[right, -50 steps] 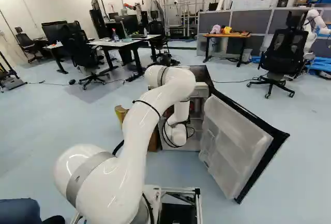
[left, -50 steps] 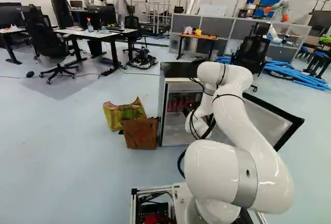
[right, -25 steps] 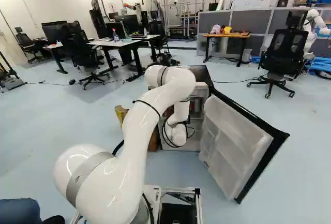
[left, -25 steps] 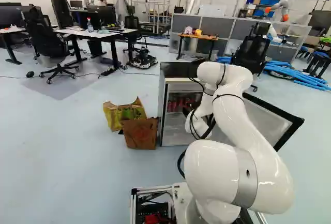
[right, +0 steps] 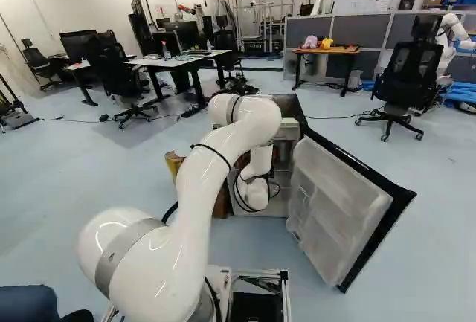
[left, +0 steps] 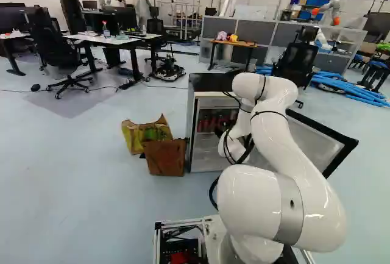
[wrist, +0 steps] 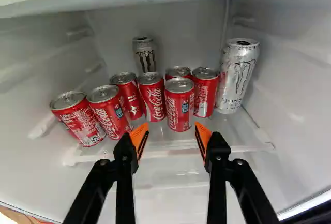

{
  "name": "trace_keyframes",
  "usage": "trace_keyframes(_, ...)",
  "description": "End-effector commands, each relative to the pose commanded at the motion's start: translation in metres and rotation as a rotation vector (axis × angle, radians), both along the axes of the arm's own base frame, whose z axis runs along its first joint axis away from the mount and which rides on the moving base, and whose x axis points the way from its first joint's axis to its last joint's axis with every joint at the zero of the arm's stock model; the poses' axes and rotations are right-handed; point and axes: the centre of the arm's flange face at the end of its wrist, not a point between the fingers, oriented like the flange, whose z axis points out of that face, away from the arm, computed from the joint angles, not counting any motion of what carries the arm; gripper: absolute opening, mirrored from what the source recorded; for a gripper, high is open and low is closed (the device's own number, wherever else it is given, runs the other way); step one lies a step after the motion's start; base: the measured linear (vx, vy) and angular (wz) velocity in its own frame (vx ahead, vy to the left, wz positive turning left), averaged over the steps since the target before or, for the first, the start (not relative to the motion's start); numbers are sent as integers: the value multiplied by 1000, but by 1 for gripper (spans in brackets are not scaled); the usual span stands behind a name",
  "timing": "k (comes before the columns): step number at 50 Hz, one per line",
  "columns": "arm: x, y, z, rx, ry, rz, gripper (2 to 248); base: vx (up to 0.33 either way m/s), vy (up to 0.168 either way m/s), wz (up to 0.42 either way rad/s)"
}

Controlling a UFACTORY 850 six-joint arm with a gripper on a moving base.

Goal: Grab a drink from the fridge

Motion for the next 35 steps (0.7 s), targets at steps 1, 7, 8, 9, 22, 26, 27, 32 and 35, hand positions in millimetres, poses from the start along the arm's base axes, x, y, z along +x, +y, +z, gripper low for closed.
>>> trace_keyframes(1,0,0,0,0,0,0,145,0,0,0)
trace_keyframes(7,0,0,0,0,0,0,145,0,0,0)
trace_keyframes(8,0,0,0,0,-1,0,145,0,0,0)
trace_keyframes(9,1,0,0,0,-1,0,145,0,0,0)
trace_keyframes(22,8,-1,-3,-5,-13,4,145,0,0,0)
trace_keyframes(26,10,-1,-4,-7,-17,6,145,0,0,0)
trace_keyframes(27,11,-1,-4,-7,-18,6,145,0,0,0)
trace_keyframes(32,14,-1,-5,-10,-24,8,145,0,0,0)
trace_keyframes(35,16,-1,-6,-11,-27,9,145,0,0,0)
